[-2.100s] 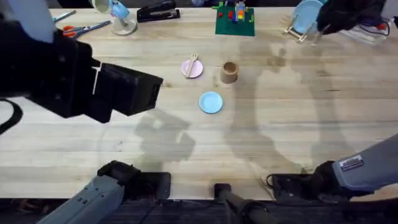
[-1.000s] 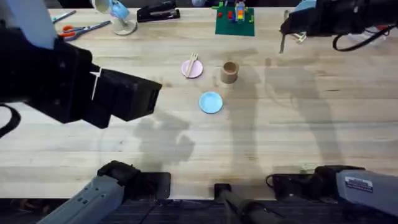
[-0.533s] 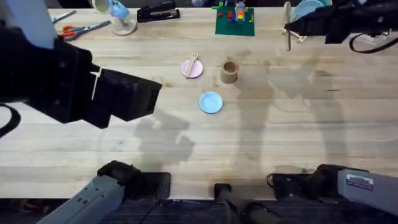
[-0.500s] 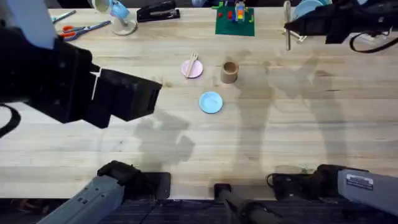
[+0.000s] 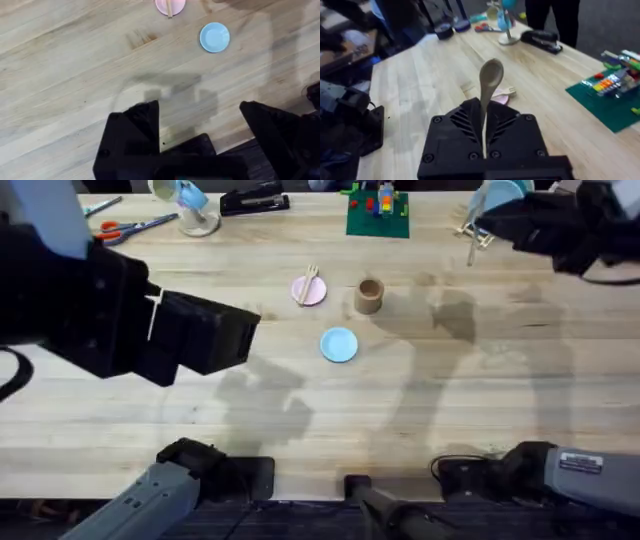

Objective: Pick up a utensil and set it on the pink plate, then put the other utensil in the container.

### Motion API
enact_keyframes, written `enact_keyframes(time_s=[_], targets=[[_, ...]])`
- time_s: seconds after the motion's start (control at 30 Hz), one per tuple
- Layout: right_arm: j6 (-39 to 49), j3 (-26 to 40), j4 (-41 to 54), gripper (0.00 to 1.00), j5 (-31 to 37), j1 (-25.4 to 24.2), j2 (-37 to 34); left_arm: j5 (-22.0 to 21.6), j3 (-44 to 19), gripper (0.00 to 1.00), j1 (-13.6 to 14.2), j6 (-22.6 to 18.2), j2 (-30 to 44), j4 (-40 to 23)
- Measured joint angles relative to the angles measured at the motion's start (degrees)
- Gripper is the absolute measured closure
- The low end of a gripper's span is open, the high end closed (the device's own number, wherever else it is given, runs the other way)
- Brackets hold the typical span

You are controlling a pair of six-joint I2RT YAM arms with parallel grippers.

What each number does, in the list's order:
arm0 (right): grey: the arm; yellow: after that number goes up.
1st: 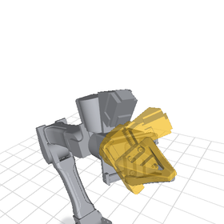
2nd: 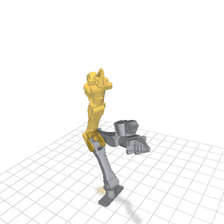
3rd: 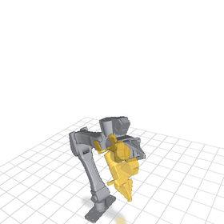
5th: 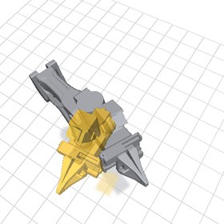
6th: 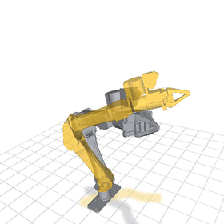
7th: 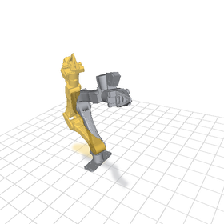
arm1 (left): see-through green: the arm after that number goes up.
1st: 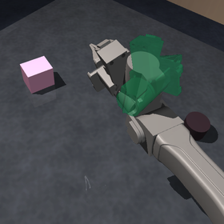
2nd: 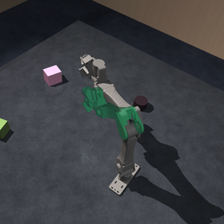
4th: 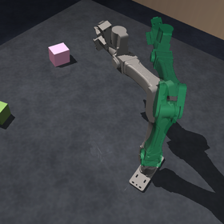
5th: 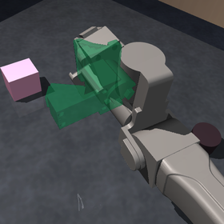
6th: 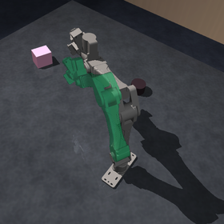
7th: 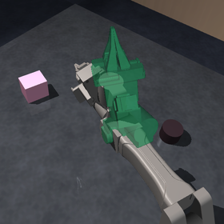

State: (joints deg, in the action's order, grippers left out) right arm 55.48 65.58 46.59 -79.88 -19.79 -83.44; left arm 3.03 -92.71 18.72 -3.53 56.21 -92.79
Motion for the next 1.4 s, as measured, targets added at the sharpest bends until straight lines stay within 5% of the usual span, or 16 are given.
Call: enact_keyframes(time_s=[0.23, 0.37, 0.7, 1.4], targets=[[14.50, -5.96, -1.24, 0.970, -2.84, 2.33, -3.54, 0.02, 0.00, 0.026, 0.00, 0.02, -0.02, 0.00], [19.83, -6.12, -9.49, 0.970, -2.86, 5.65, -6.33, 0.02, 0.00, 0.026, 0.00, 0.00, -0.02, 0.00], [22.97, -6.12, -28.82, 0.970, -2.86, 12.49, -14.28, 0.02, 0.00, 0.027, 0.00, 0.00, 0.00, 0.00], [22.37, -6.14, -40.72, 0.970, -2.84, 17.39, -20.00, 0.02, 0.00, 0.027, 0.00, 0.00, 0.00, 0.00]])
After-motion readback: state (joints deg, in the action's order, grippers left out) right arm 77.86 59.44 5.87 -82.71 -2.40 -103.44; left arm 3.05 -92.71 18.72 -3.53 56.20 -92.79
